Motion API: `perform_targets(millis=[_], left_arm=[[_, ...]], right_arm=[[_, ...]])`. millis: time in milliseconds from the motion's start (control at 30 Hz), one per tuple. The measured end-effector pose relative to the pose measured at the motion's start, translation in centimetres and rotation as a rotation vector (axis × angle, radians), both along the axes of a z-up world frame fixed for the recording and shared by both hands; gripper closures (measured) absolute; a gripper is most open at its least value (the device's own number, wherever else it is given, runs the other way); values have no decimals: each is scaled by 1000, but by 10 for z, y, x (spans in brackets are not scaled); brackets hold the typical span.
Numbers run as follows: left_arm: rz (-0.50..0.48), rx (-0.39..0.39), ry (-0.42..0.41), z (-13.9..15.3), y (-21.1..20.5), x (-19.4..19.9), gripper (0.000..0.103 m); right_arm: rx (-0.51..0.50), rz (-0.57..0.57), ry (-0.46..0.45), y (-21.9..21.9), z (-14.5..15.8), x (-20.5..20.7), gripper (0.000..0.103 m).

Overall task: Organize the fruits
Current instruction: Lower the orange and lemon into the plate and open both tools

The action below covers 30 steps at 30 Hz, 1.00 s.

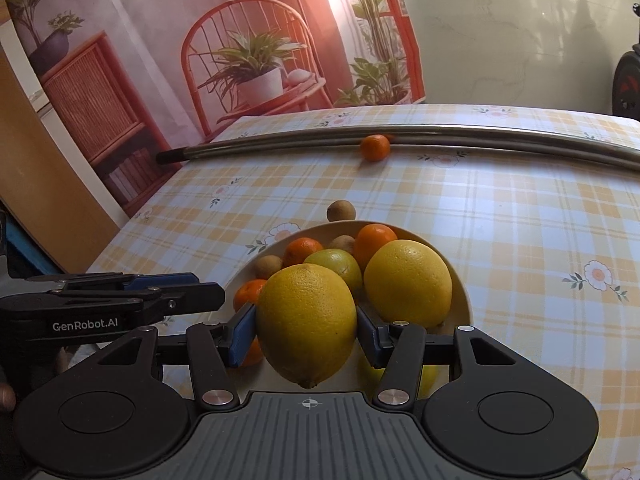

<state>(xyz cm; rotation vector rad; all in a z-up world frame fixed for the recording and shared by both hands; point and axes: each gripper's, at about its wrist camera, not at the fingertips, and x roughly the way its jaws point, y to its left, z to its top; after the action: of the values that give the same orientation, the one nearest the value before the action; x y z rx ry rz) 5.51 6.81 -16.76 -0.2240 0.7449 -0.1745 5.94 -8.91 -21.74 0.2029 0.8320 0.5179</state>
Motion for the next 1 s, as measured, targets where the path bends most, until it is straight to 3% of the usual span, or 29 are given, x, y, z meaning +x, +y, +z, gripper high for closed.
perform_targets(millis=[200,700,1000], left_arm=[[22,7,-23,4,1,-4,61],[3,22,-12,-2,-3,-5,61],[-16,25,-3,-4,-8,-6,61]], right_arm=[[-54,93,20,20,-11,10,53],[-4,108,20,15,-6,11,49],[-69,121,7,15,-3,-5,62]])
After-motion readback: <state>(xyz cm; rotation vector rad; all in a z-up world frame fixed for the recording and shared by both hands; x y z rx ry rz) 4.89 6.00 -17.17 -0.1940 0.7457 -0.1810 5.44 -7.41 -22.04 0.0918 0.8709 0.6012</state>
